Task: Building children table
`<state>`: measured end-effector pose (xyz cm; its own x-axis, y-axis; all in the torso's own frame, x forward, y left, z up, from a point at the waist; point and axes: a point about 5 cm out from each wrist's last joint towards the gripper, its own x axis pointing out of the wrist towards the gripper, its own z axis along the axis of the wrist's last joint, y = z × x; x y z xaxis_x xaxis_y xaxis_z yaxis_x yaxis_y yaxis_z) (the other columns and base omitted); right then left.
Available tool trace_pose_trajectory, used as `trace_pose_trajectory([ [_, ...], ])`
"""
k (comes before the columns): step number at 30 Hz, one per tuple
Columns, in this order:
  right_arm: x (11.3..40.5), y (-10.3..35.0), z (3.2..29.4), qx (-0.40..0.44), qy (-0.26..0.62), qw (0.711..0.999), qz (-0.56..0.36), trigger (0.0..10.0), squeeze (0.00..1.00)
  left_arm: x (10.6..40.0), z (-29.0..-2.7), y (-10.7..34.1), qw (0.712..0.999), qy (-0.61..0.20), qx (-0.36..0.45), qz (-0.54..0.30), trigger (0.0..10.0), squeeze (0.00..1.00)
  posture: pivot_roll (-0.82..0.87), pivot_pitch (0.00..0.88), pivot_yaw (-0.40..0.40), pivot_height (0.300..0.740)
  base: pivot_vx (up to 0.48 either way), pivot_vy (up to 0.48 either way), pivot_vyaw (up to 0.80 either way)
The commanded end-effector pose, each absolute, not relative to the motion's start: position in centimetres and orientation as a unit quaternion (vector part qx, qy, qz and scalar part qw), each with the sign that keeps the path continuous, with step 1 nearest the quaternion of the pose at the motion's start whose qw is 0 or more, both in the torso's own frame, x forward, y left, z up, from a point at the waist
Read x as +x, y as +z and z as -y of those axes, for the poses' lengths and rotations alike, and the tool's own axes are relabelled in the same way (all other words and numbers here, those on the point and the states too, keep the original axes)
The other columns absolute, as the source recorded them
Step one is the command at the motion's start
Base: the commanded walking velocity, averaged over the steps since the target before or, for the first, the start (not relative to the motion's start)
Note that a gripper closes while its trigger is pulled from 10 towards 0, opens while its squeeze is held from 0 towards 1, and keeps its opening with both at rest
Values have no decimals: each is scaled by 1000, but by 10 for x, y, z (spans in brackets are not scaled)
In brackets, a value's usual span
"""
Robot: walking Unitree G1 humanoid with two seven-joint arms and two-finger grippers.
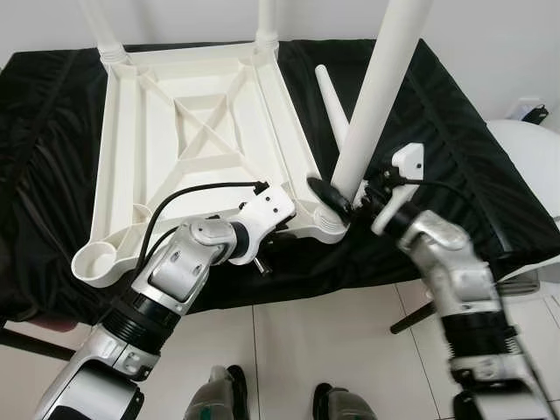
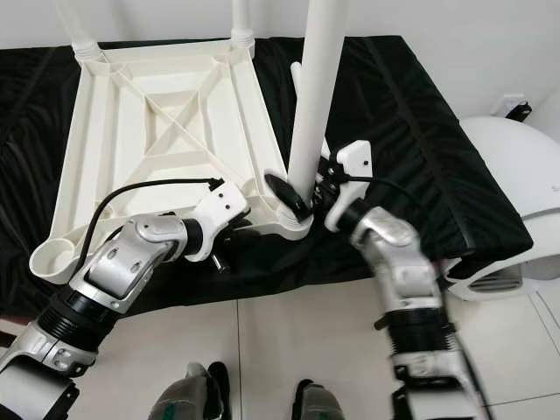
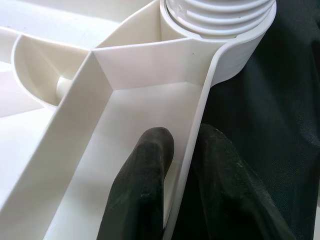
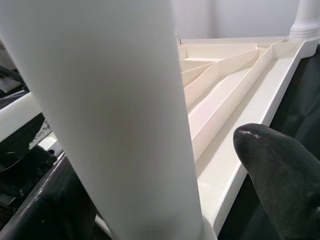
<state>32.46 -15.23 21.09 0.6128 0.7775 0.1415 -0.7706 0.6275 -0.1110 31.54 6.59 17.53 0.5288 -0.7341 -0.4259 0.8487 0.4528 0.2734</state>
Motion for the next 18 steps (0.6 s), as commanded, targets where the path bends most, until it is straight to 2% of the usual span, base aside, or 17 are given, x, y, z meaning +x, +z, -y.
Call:
trace_pose_trajectory([
  [1, 325, 207, 153, -12, 444, 893, 75, 10000, 0, 315, -63, 181, 842, -477, 227, -111, 10000, 0, -51, 162, 24, 740, 0, 0, 0],
  [6, 331, 202, 160, -41, 481, 874, 51, 10000, 0, 315, -63, 182, 842, -477, 227, -110, 10000, 0, -50, 166, 28, 740, 0, 0, 0],
  [18, 338, 207, 155, -42, 512, 856, 56, 10000, 0, 315, -62, 183, 842, -478, 226, -108, 10000, 0, -44, 170, 26, 740, 0, 0, 0],
])
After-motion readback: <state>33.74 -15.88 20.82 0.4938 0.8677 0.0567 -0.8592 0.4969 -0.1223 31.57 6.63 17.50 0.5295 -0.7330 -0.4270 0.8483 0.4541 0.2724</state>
